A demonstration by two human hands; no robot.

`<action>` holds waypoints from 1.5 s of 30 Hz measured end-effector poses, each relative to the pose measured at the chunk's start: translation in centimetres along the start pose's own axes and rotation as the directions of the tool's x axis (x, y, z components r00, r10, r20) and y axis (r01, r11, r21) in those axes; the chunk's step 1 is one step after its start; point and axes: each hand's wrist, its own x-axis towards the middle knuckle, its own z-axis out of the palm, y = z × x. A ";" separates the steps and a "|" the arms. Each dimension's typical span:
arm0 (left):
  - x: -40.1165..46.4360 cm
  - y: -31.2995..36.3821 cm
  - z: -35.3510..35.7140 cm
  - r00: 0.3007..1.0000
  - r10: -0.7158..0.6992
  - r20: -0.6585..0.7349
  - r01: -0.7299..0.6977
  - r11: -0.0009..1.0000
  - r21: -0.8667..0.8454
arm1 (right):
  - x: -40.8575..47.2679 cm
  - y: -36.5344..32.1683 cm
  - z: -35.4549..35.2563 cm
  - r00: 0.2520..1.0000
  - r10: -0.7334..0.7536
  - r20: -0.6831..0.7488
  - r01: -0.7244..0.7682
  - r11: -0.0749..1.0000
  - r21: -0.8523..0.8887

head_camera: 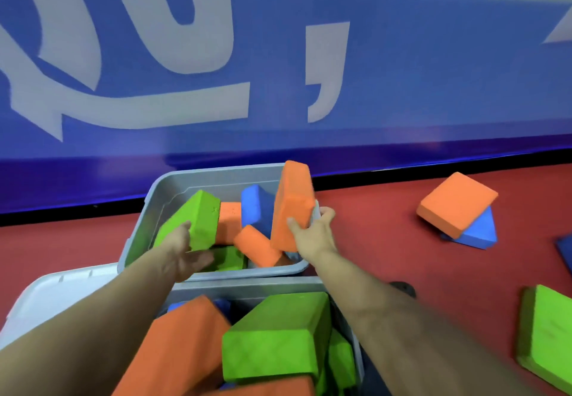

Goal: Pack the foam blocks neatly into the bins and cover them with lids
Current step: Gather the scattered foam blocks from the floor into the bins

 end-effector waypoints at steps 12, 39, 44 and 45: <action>-6.7 -4.9 14.2 0.833 0.232 0.503 -0.455 0.805 0.381 | -0.2 4.4 -11.9 0.985 -0.174 0.001 0.170 0.963 -0.209; -9.9 -47.5 58.0 0.751 -0.135 0.646 -0.563 0.380 0.734 | 8.6 46.3 -53.5 0.734 0.296 -0.611 -0.384 0.923 -0.014; -6.2 -53.6 61.3 0.812 -0.170 0.558 -0.449 0.430 0.783 | 14.4 51.1 -54.6 0.692 0.284 -0.663 -0.370 0.929 0.012; -4.5 -55.5 61.9 0.820 -0.164 0.548 -0.442 0.427 0.789 | 15.4 51.7 -54.8 0.678 0.275 -0.681 -0.363 0.932 0.014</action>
